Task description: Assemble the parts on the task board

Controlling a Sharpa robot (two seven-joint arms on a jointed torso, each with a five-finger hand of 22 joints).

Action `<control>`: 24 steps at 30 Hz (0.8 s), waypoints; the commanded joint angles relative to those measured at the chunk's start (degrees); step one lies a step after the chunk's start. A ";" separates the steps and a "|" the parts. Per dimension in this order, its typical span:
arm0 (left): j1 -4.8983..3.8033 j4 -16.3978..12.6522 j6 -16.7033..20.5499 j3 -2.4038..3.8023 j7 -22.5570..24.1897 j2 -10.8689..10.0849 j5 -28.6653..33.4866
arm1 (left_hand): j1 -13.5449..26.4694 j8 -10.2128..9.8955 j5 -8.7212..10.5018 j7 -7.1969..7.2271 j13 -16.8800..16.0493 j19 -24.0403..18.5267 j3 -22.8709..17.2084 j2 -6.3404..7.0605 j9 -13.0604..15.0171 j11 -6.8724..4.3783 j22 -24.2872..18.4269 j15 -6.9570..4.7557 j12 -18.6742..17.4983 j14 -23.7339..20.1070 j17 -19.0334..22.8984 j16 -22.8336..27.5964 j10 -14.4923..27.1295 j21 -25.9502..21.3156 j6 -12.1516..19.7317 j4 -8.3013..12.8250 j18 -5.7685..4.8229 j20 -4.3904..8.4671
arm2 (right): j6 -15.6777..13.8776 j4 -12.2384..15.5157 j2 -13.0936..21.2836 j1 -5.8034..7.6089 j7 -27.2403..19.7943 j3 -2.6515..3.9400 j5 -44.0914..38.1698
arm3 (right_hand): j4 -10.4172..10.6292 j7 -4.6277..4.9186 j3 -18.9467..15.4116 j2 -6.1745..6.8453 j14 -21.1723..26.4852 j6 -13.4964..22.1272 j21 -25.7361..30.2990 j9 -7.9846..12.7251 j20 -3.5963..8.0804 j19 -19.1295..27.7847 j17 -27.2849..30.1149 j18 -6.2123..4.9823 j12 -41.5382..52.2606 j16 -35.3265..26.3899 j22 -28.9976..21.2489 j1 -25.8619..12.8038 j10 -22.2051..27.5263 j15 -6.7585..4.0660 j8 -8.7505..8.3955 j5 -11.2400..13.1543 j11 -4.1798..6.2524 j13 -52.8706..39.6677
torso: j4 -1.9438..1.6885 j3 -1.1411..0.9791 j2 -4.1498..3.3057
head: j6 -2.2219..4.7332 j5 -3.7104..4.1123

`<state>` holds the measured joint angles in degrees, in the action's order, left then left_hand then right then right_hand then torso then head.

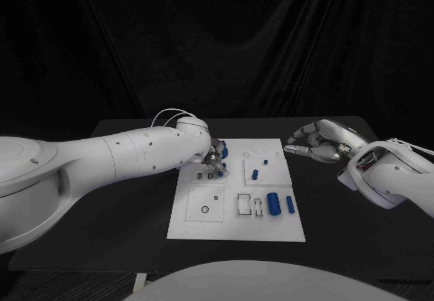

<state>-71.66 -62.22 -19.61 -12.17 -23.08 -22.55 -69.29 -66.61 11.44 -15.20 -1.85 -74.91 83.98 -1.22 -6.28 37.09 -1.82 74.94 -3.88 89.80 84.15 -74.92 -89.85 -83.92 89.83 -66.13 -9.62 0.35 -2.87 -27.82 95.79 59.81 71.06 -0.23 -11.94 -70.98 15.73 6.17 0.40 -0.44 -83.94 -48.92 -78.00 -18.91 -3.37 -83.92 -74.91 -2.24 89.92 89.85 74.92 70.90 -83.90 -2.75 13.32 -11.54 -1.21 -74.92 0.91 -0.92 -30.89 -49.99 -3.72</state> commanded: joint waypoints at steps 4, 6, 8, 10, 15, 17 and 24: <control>0.10 -0.03 -0.39 0.05 1.41 0.04 0.05 | -1.07 -0.68 -0.03 0.13 -15.09 6.02 -1.09 0.20 -0.06 0.22 15.06 0.19 0.20 5.85 -15.08 -0.15 -6.08 0.17 -0.24 0.90 -0.35 -0.01 | 0.63 -0.09 -0.01 -0.14 1.27 0.04 -0.09 | -0.04 0.19 -0.03 -0.04 -6.06 -0.41 0.39 0.11 -0.47 -0.93 -15.09 -0.81 0.08 0.15 10.97 0.91 -6.10 0.44 0.20 -0.55 -0.37 -15.08 | 0.02 0.00 0.01 | -0.01 -0.13; 0.10 -0.04 -0.39 0.05 1.45 -0.01 0.05 | -1.25 -0.82 -0.08 0.11 -15.09 6.02 -1.53 0.29 -0.05 0.23 15.06 0.20 0.20 5.85 -15.08 -0.15 -6.08 0.17 -0.16 1.16 -0.35 -0.01 | 0.73 -0.10 -0.02 -0.16 1.35 0.04 -0.09 | -0.05 0.19 -0.04 -0.06 -6.06 -0.42 0.42 0.13 -0.48 -0.92 -15.09 -0.82 0.08 0.15 10.97 0.99 -6.10 0.45 0.21 -0.68 -0.38 -15.08 | 0.00 0.01 0.01 | -0.01 -0.14; 0.10 -0.05 -0.32 0.05 1.51 -0.07 0.05 | -1.52 -0.97 -0.48 0.11 -15.09 6.02 -2.27 0.43 0.01 0.24 15.06 0.21 0.20 5.85 -15.08 -0.15 -6.08 0.17 -0.14 1.60 -0.35 0.01 | 0.84 -0.12 -0.03 -0.17 1.44 0.04 -0.09 | -0.06 0.19 -0.03 -0.08 -6.06 -0.43 0.44 0.14 -0.48 -0.92 -15.09 -0.82 0.08 0.14 10.96 1.07 -6.10 0.45 0.22 -0.80 -0.39 -15.08 | 0.00 0.00 0.02 | -0.01 -0.16; 0.10 -0.08 -0.19 0.05 1.64 -0.16 0.05 | -1.88 -1.18 -1.32 0.12 -15.09 6.02 -3.48 0.75 0.10 0.23 15.06 0.19 0.20 5.85 -15.08 -0.15 -6.08 0.17 -0.10 2.30 -0.35 0.01 | 0.95 -0.14 -0.05 -0.19 1.53 0.04 -0.09 | -0.10 0.21 -0.01 -0.16 -6.04 -0.44 0.58 0.17 -0.50 -0.86 -15.01 -0.85 0.08 0.06 10.92 1.32 -6.10 0.47 0.24 -1.19 -0.41 -15.08 | 0.01 0.00 0.01 | -0.01 -0.23; 0.10 -0.34 0.54 0.05 2.18 -0.52 0.05 | -1.88 -1.42 -3.54 0.12 -15.09 6.02 -6.41 1.55 0.44 0.21 15.06 0.15 0.20 5.85 -15.08 -0.15 -6.08 0.17 -0.25 3.37 -0.35 0.05 | 1.22 -0.16 -0.05 -0.22 1.77 0.04 -0.09 | -0.13 0.22 0.01 -0.24 -6.04 -0.45 0.68 0.21 -0.51 -0.83 -15.02 -0.87 0.08 0.07 10.89 1.53 -6.10 0.49 0.26 -1.52 -0.43 -15.08 | 0.01 0.01 0.01 | -0.01 -0.32; 0.10 -0.46 0.87 0.05 2.39 -0.70 0.05 | -1.51 -1.48 -4.56 0.13 -15.09 6.02 -8.17 2.13 0.70 0.19 15.06 0.16 0.20 5.85 -15.08 -0.15 -6.08 0.17 -0.33 3.79 -0.35 0.08 | 1.32 -0.17 -0.04 -0.24 1.85 0.04 -0.09 | -0.14 0.22 0.03 -0.30 -6.03 -0.47 0.80 0.22 -0.52 -0.78 -14.99 -0.89 0.08 0.04 10.86 1.66 -6.10 0.51 0.28 -1.72 -0.45 -15.08 | 0.01 0.02 0.01 | -0.01 -0.39; 0.10 -0.82 2.01 0.05 3.93 -1.25 0.05 | 1.69 -0.96 -8.04 0.20 -15.09 6.02 -18.50 5.37 3.24 0.11 15.06 0.13 0.20 5.85 -15.08 -0.15 -6.08 0.17 -0.74 6.00 -0.35 0.17 | 1.65 -0.19 0.02 -0.28 2.17 0.04 -0.09 | -0.17 0.24 0.08 -0.47 -6.00 -0.54 0.96 0.27 -0.56 -0.72 -14.91 -0.92 0.08 -0.04 10.81 1.99 -6.10 0.54 0.33 -2.30 -0.50 -15.08 | 0.01 0.02 0.02 | -0.01 -0.44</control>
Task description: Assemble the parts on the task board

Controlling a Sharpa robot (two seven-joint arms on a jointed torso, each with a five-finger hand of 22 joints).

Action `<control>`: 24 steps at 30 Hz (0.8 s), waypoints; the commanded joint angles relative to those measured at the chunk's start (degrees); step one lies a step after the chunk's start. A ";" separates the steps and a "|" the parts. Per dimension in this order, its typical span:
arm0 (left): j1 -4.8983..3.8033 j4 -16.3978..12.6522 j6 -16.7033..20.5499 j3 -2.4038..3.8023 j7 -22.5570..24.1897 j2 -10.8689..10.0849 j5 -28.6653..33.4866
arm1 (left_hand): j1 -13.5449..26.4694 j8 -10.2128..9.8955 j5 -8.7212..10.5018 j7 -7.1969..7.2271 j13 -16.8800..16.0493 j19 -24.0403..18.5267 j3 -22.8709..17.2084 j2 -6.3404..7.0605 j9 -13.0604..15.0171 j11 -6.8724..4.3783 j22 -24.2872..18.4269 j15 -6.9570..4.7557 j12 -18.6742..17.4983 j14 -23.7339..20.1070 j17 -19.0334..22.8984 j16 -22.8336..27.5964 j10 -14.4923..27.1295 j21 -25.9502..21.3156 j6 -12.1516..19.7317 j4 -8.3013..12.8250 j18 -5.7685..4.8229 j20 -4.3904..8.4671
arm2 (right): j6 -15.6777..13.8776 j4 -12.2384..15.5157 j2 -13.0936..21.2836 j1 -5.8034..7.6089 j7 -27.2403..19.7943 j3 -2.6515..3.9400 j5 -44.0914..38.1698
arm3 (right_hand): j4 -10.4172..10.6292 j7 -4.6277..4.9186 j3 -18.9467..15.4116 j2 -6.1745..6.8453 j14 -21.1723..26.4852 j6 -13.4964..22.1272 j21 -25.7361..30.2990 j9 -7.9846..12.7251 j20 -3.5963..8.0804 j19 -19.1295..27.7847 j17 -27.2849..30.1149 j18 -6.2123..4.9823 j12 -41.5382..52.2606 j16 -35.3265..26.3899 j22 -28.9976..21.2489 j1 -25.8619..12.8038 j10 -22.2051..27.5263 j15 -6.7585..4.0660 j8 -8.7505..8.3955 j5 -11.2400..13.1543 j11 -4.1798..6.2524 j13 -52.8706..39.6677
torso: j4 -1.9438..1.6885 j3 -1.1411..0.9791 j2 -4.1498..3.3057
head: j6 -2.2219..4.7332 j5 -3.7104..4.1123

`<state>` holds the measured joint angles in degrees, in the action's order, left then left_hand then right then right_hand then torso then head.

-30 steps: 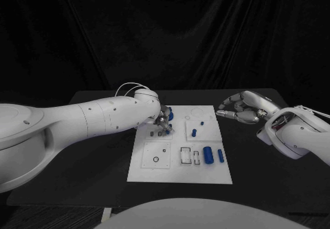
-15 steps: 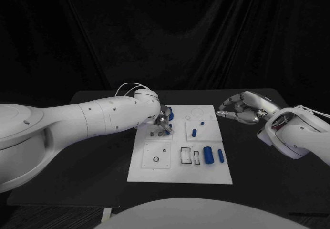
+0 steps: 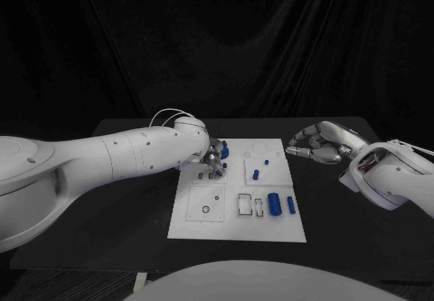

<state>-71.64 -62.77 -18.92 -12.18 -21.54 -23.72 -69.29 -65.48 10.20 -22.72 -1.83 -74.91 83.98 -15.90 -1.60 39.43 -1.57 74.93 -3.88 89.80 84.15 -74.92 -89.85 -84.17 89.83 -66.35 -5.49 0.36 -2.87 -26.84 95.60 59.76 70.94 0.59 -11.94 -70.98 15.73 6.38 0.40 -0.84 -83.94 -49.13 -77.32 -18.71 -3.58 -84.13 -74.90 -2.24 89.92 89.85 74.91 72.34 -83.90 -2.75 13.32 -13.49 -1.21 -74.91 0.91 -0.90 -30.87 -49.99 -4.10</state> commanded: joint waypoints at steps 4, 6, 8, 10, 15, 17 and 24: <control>0.09 -0.60 2.09 0.06 3.54 -0.46 0.05 | 2.27 1.19 -1.31 0.24 -15.09 6.02 -8.37 1.88 3.23 -0.24 15.07 0.01 0.20 5.85 -15.08 -0.15 -5.83 0.17 -0.42 3.23 -0.36 0.18 | 0.89 -0.01 0.10 -0.19 1.56 0.04 -0.09 | -0.27 0.05 0.14 -0.17 -5.99 -0.38 0.42 0.13 -0.38 -0.48 -14.86 -0.95 0.08 -0.10 10.79 0.95 -6.10 0.58 0.37 -0.86 -0.53 -15.09 | -0.01 0.01 0.02 | -0.01 -0.01; 0.09 -0.78 2.47 0.06 3.95 -0.67 0.05 | 2.58 1.52 -1.68 0.30 -15.09 6.02 -9.40 2.12 3.90 -0.31 15.07 0.02 0.20 5.85 -15.08 -0.15 -5.83 0.17 -0.46 3.65 -0.36 0.22 | 0.98 -0.01 0.13 -0.22 1.63 0.04 -0.09 | -0.30 0.05 0.15 -0.19 -5.99 -0.38 0.48 0.15 -0.39 -0.46 -14.86 -0.96 0.08 -0.10 10.77 1.04 -6.10 0.58 0.37 -0.98 -0.53 -15.09 | 0.00 0.01 0.02 | -0.01 -0.01; 0.08 -1.02 2.86 0.06 4.24 -0.94 0.05 | 2.99 1.92 -2.07 0.35 -15.09 6.02 -10.48 2.31 4.67 -0.32 15.07 -0.05 0.20 5.85 -15.08 -0.15 -5.83 0.17 -0.53 4.04 -0.36 0.24 | 1.07 -0.02 0.15 -0.24 1.70 0.04 -0.09 | -0.34 0.06 0.16 -0.20 -5.98 -0.39 0.53 0.16 -0.40 -0.44 -14.83 -0.97 0.08 -0.13 10.76 1.15 -6.10 0.59 0.38 -1.13 -0.54 -15.09 | 0.02 0.02 0.02 | -0.01 -0.05; 0.08 -1.27 3.22 0.06 4.34 -1.21 0.06 | 3.14 2.05 -2.20 0.36 -15.09 6.02 -10.84 2.45 4.94 -0.35 15.07 -0.07 0.20 5.85 -15.08 -0.15 -5.83 0.17 -0.52 4.21 -0.36 0.25 | 1.15 -0.02 0.17 -0.27 1.76 0.04 -0.09 | -0.36 0.06 0.17 -0.20 -5.96 -0.40 0.56 0.17 -0.40 -0.43 -14.78 -0.98 0.08 -0.18 10.75 1.23 -6.10 0.59 0.38 -1.23 -0.54 -15.09 | 0.01 0.01 0.03 | -0.01 -0.05; 0.08 -2.15 4.40 0.06 3.62 -2.16 2.49 | 3.58 2.21 -2.49 0.35 -15.09 6.02 -11.69 2.72 5.50 -0.37 15.07 -0.10 0.20 5.85 -15.08 -0.15 -5.83 0.17 -0.30 4.51 -0.36 0.28 | 1.36 -0.06 0.27 -0.42 1.95 0.04 -0.09 | -0.39 0.07 0.18 -0.21 -5.95 -0.40 0.72 0.18 -0.40 -0.36 -14.74 -1.01 0.08 -0.22 10.70 1.30 -6.10 0.59 0.39 -1.34 -0.54 -15.09 | 0.04 0.00 0.03 | -0.01 -0.17; 0.08 -2.39 4.09 0.06 2.57 -2.57 6.37 | 3.65 2.18 -2.51 0.29 -15.09 5.75 -12.01 2.72 5.63 -0.34 14.94 -0.09 0.20 5.85 -15.08 -0.15 -5.83 -0.07 -0.11 4.52 -0.27 0.28 | 1.45 -0.08 0.31 -0.51 2.04 0.04 -0.09 | -0.39 0.07 0.18 -0.21 -5.95 -0.40 0.72 0.18 -0.40 -0.36 -14.74 -1.01 0.08 -0.22 10.70 1.30 -6.10 0.59 0.39 -1.34 -0.54 -15.09 | 0.03 0.01 0.03 | -0.01 -0.24; 0.07 -4.38 3.08 0.05 -1.43 -4.72 12.98 | 4.51 1.95 -2.20 0.01 -15.09 4.73 -12.47 2.91 6.05 -0.09 14.47 0.08 0.20 5.85 -15.08 -0.15 -5.83 -0.96 0.65 4.08 0.04 0.19 | 1.78 -0.07 0.46 -0.78 2.25 0.04 -0.09 | -0.40 0.07 0.19 -0.22 -5.93 -0.40 0.79 0.19 -0.40 -0.34 -14.68 -1.03 0.08 -0.29 10.68 1.34 -6.10 0.59 0.39 -1.39 -0.54 -15.09 | 0.03 0.01 0.06 | -0.01 -0.41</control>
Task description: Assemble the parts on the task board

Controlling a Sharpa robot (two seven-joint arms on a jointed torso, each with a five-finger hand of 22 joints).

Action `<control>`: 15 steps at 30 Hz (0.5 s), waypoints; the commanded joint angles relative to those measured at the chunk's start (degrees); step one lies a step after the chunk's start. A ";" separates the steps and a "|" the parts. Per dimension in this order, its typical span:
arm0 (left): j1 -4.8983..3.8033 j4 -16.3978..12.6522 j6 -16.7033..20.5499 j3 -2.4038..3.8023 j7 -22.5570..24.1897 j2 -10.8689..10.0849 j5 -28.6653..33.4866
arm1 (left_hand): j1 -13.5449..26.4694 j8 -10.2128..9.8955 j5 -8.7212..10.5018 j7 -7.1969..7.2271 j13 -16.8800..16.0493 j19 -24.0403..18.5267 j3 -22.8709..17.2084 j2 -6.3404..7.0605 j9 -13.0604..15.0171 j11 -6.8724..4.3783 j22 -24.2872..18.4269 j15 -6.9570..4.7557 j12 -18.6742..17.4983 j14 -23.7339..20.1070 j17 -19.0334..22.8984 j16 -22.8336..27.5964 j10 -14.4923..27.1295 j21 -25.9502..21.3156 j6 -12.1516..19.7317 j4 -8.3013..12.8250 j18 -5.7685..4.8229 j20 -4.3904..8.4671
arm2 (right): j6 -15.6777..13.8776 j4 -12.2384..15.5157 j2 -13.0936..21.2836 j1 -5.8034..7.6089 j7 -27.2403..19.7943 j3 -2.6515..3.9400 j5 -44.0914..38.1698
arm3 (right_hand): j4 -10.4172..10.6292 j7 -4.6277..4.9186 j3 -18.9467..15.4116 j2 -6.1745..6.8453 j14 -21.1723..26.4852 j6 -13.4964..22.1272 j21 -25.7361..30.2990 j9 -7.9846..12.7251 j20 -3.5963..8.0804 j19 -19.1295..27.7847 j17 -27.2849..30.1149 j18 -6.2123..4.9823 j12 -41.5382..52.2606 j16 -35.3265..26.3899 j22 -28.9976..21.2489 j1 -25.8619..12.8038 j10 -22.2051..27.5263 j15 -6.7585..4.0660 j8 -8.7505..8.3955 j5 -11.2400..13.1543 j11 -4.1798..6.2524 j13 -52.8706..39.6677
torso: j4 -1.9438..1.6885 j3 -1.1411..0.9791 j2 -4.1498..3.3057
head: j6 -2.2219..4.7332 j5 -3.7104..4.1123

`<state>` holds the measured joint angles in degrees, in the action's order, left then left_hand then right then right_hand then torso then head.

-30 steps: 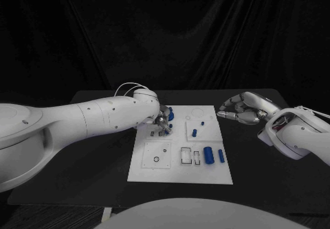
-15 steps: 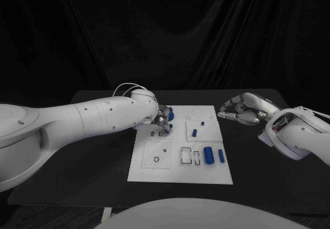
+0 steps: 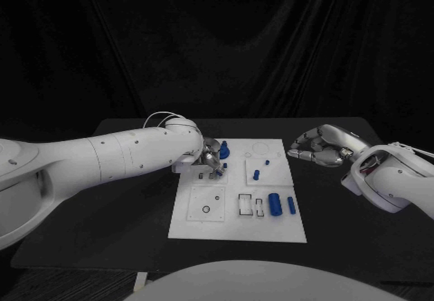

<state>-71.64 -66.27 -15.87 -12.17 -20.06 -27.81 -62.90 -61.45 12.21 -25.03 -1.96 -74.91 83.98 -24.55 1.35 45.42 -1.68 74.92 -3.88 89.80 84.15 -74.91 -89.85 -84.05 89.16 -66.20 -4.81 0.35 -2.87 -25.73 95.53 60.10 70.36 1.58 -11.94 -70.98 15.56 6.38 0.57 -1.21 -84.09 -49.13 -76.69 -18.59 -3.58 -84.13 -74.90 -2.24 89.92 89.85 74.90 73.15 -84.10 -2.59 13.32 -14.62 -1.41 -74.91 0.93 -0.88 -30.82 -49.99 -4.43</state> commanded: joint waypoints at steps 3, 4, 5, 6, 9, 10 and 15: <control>0.06 -2.07 0.38 0.04 -4.83 -1.85 7.51 | 0.75 -0.08 0.36 0.11 -15.09 4.75 -3.81 -0.02 0.14 0.06 14.49 0.12 0.20 5.85 -15.09 -0.15 -5.95 -0.28 0.54 3.20 0.03 0.16 | 0.81 -0.08 0.13 -0.31 1.31 0.04 -0.10 | -0.24 0.07 0.03 0.14 -5.76 -0.41 0.24 0.08 -0.41 -0.30 -14.63 -1.05 0.08 -0.34 10.66 0.58 -5.90 0.44 0.40 -0.33 -0.35 -15.09 | -0.04 -0.02 0.01 | -0.01 -0.12; 0.06 -2.45 0.52 0.04 -5.48 -2.26 7.71 | 0.77 -0.08 0.36 0.11 -15.09 4.72 -3.81 -0.02 0.14 0.06 14.48 0.12 0.20 5.85 -15.09 -0.15 -5.95 -0.31 0.54 3.19 0.04 0.16 | 0.86 -0.11 0.12 -0.35 1.34 0.04 -0.10 | -0.24 0.07 0.03 0.14 -5.76 -0.41 0.24 0.08 -0.41 -0.30 -14.63 -1.05 0.08 -0.34 10.66 0.58 -5.90 0.44 0.40 -0.33 -0.35 -15.09 | -0.03 0.01 0.01 | -0.01 -0.17; 0.06 -2.72 0.64 0.04 -5.95 -2.57 7.84 | 0.77 -0.08 0.36 0.11 -15.09 4.71 -3.81 -0.02 0.14 0.06 14.47 0.12 0.20 5.85 -15.09 -0.15 -5.95 -0.31 0.54 3.19 0.05 0.16 | 0.90 -0.14 0.11 -0.37 1.35 0.04 -0.10 | -0.24 0.07 0.03 0.14 -5.76 -0.41 0.24 0.08 -0.41 -0.30 -14.63 -1.05 0.08 -0.34 10.66 0.58 -5.90 0.44 0.40 -0.33 -0.35 -15.09 | -0.02 0.00 0.03 | -0.01 -0.22; 0.06 -2.96 0.77 0.04 -6.37 -2.85 7.94 | 0.82 -0.08 0.36 0.11 -15.09 4.75 -3.82 -0.03 0.16 0.06 14.49 0.13 0.20 5.85 -15.09 -0.15 -5.95 -0.29 0.53 3.15 0.04 0.15 | 0.94 -0.16 0.09 -0.39 1.37 0.04 -0.10 | -0.24 0.07 0.03 0.14 -5.76 -0.41 0.24 0.08 -0.41 -0.30 -14.63 -1.05 0.08 -0.34 10.66 0.58 -5.90 0.44 0.40 -0.33 -0.35 -15.09 | -0.01 -0.01 0.02 | -0.01 -0.23; 0.06 -3.59 1.37 0.04 -7.53 -3.69 8.18 | 0.92 -0.08 0.37 0.11 -15.09 4.73 -3.83 -0.04 0.19 0.07 14.48 0.13 0.20 5.85 -15.09 -0.15 -5.95 -0.30 0.53 3.08 0.04 0.14 | 1.02 -0.19 0.01 -0.45 1.42 0.04 -0.10 | -0.24 0.07 0.03 0.14 -5.76 -0.41 0.24 0.08 -0.41 -0.30 -14.63 -1.05 0.08 -0.34 10.66 0.58 -5.90 0.44 0.40 -0.33 -0.35 -15.09 | -0.02 0.02 0.00 | -0.01 -0.19; 0.06 -3.72 1.60 0.04 -7.78 -3.88 8.22 | 0.92 -0.08 0.37 0.11 -15.09 4.73 -3.83 -0.04 0.19 0.07 14.48 0.13 0.20 5.85 -15.09 -0.15 -5.95 -0.30 0.53 3.08 0.04 0.14 | 1.05 -0.19 -0.01 -0.46 1.43 0.04 -0.10 | -0.24 0.07 0.03 0.14 -5.76 -0.41 0.24 0.08 -0.41 -0.30 -14.63 -1.05 0.08 -0.34 10.66 0.58 -5.90 0.44 0.40 -0.33 -0.35 -15.09 | -0.01 0.01 0.00 | -0.01 -0.21; 0.06 -4.33 2.70 0.03 -8.74 -4.63 8.34 | 0.96 -0.08 0.37 0.11 -15.09 4.58 -3.84 -0.05 0.20 0.07 14.41 0.13 0.20 5.85 -15.09 -0.15 -5.95 -0.43 0.53 3.04 0.09 0.14 | 1.20 -0.30 -0.13 -0.50 1.49 0.04 -0.10 | -0.26 0.07 0.05 0.10 -5.73 -0.45 0.40 0.09 -0.42 -0.24 -14.55 -1.08 0.08 -0.42 10.61 0.68 -5.90 0.45 0.41 -0.44 -0.36 -15.09 | -0.03 -0.02 0.05 | -0.01 -0.40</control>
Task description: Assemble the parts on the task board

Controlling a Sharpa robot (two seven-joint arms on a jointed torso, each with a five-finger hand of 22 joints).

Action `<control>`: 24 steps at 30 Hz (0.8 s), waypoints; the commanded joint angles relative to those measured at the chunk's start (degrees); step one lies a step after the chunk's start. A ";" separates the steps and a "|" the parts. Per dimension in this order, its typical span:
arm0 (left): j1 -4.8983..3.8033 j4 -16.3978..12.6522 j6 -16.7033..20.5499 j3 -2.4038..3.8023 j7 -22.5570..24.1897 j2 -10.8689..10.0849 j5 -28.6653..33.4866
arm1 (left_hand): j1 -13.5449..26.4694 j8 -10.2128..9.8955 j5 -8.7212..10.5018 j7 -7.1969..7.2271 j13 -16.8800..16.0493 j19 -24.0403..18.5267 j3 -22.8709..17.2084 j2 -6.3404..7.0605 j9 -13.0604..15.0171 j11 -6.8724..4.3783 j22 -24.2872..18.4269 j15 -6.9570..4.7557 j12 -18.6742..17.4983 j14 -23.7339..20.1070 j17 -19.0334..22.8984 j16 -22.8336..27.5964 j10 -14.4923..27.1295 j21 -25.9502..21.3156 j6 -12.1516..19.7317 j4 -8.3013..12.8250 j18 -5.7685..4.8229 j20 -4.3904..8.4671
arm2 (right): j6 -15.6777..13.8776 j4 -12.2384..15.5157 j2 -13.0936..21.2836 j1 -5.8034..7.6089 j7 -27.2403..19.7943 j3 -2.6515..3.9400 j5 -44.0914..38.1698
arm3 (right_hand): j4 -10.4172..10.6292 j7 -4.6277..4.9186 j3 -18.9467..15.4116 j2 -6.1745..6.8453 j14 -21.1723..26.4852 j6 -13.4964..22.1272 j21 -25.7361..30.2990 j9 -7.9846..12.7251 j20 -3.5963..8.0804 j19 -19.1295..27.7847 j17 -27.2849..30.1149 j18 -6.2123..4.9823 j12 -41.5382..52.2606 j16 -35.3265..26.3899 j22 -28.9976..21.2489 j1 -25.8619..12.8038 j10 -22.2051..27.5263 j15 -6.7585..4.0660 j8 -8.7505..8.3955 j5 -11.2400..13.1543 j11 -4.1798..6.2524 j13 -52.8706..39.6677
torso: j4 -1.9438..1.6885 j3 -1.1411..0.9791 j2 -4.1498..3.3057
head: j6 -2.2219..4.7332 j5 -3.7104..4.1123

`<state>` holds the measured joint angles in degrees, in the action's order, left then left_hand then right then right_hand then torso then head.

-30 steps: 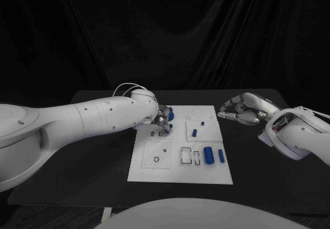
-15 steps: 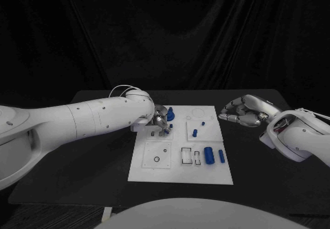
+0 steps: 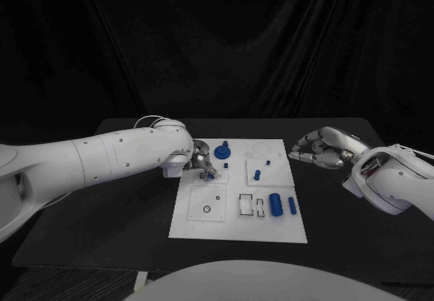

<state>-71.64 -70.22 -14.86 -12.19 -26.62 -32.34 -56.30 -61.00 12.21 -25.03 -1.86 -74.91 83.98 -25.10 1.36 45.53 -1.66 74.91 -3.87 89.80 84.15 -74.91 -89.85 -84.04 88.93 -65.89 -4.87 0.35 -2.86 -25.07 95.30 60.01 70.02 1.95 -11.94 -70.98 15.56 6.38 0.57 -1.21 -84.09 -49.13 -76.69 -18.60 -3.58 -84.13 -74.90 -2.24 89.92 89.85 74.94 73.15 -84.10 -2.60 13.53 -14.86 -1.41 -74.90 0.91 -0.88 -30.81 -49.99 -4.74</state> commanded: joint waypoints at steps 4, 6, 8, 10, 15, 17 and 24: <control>0.06 -0.63 2.16 0.05 -2.50 -0.34 1.77 | 0.55 -0.10 0.33 0.02 -15.09 4.46 -3.34 -0.10 0.11 0.05 14.36 0.14 0.20 5.85 -15.09 -0.15 -5.96 -0.31 0.25 3.06 0.12 0.13 | 0.62 -0.14 -0.12 -0.18 1.16 0.04 -0.10 | -0.26 0.07 0.05 0.09 -5.73 -0.44 0.40 0.10 -0.42 -0.24 -14.55 -1.08 0.08 -0.42 10.57 0.68 -5.90 0.45 0.19 -0.21 -0.35 -15.10 | 0.00 0.01 0.02 | -0.01 -0.13; 0.06 -0.72 2.41 0.05 -2.64 -0.40 1.78 | 0.55 -0.10 0.33 0.02 -15.09 4.46 -3.34 -0.10 0.11 0.05 14.36 0.14 0.20 5.85 -15.09 -0.15 -5.96 -0.31 0.25 3.06 0.12 0.13 | 0.65 -0.17 -0.16 -0.19 1.17 0.04 -0.10 | -0.28 0.07 0.07 0.08 -5.73 -0.46 0.47 0.10 -0.42 -0.21 -14.55 -1.10 0.08 -0.42 10.54 0.73 -5.90 0.45 0.20 -0.25 -0.35 -15.10 | 0.00 0.01 0.00 | -0.01 -0.06; 0.06 -0.76 2.71 0.05 -2.71 -0.43 1.78 | 0.62 -0.15 0.32 0.00 -15.09 4.43 -3.38 -0.13 0.11 0.05 14.35 0.14 0.20 5.85 -15.09 -0.15 -5.96 -0.34 0.33 3.00 0.13 0.13 | 0.71 -0.19 -0.20 -0.19 1.18 0.04 -0.10 | -0.28 0.07 0.07 0.08 -5.73 -0.46 0.47 0.10 -0.42 -0.21 -14.55 -1.10 0.08 -0.42 10.54 0.73 -5.90 0.45 0.20 -0.25 -0.35 -15.10 | -0.02 0.02 -0.02 | -0.01 -0.02; 0.06 -0.77 3.10 0.04 -2.75 -0.46 1.79 | 0.66 -0.19 0.32 0.00 -15.09 4.35 -3.43 -0.16 0.12 0.06 14.31 0.14 0.20 5.85 -15.09 -0.15 -5.96 -0.41 0.38 2.96 0.16 0.12 | 0.76 -0.20 -0.22 -0.20 1.20 0.04 -0.09 | -0.30 0.07 0.09 0.04 -5.73 -0.51 0.45 0.11 -0.42 -0.22 -14.53 -1.09 0.08 -0.44 10.55 0.83 -5.90 0.45 0.23 -0.34 -0.35 -15.10 | 0.00 0.02 -0.02 | -0.01 -0.03; 0.07 -0.58 3.45 0.04 -3.12 -0.45 1.79 | 0.75 -0.30 0.41 -0.04 -15.09 4.31 -3.53 -0.25 0.12 0.07 14.29 0.14 0.20 5.85 -15.09 -0.15 -5.96 -0.45 0.54 2.86 0.17 0.11 | 0.84 -0.24 -0.24 -0.21 1.27 0.04 -0.09 | -0.34 0.06 0.11 0.02 -5.71 -0.56 0.50 0.12 -0.43 -0.20 -14.49 -1.10 0.08 -0.49 10.54 0.95 -5.90 0.45 0.26 -0.44 -0.35 -15.10 | 0.06 0.01 -0.04 | -0.01 -0.12; 0.08 -0.42 3.78 0.03 -3.19 -0.38 1.79 | 0.88 -0.38 0.65 -0.09 -15.09 4.27 -3.58 -0.36 0.13 0.10 14.28 0.16 0.20 5.85 -15.09 -0.15 -5.96 -0.49 0.63 2.71 0.19 0.09 | 0.83 -0.23 -0.23 -0.21 1.26 0.04 -0.09 | -0.36 0.06 0.11 0.02 -5.71 -0.58 0.52 0.12 -0.43 -0.19 -14.47 -1.11 0.08 -0.50 10.54 1.01 -5.90 0.46 0.27 -0.52 -0.35 -15.10 | 0.06 0.01 -0.03 | -0.01 -0.18; 0.27 0.29 4.48 0.02 -3.11 0.05 1.79 | 0.89 -0.41 0.72 -0.09 -15.09 4.18 -3.64 -0.45 0.14 0.10 14.23 0.16 0.20 5.85 -15.09 -0.15 -5.96 -0.58 0.65 2.67 0.22 0.09 | 0.71 -0.17 -0.21 -0.22 1.19 0.04 -0.09 | -0.41 0.07 0.12 0.03 -5.72 -0.58 0.55 0.16 -0.43 -0.18 -14.49 -1.11 0.08 -0.48 10.53 1.16 -5.90 0.46 0.27 -0.76 -0.35 -15.10 | 0.08 -0.01 0.01 | -0.01 -0.18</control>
<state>-71.51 -69.95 -11.44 -12.21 -29.74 -32.45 -55.09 -60.01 11.98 -24.46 -2.06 -74.91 83.98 -26.20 1.43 45.58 -1.50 74.91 -3.88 89.80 84.15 -74.90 -89.85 -84.04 88.71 -65.71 -4.41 0.35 -2.86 -24.54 95.06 59.77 69.94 2.21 -11.94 -70.97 15.40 6.58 0.73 -1.30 -84.09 -49.33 -76.42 -18.48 -3.58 -84.13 -74.90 -2.24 89.92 89.64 74.93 73.67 -84.10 -2.60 13.53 -15.45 -1.41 -74.90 0.97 -0.87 -30.82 -49.99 -4.91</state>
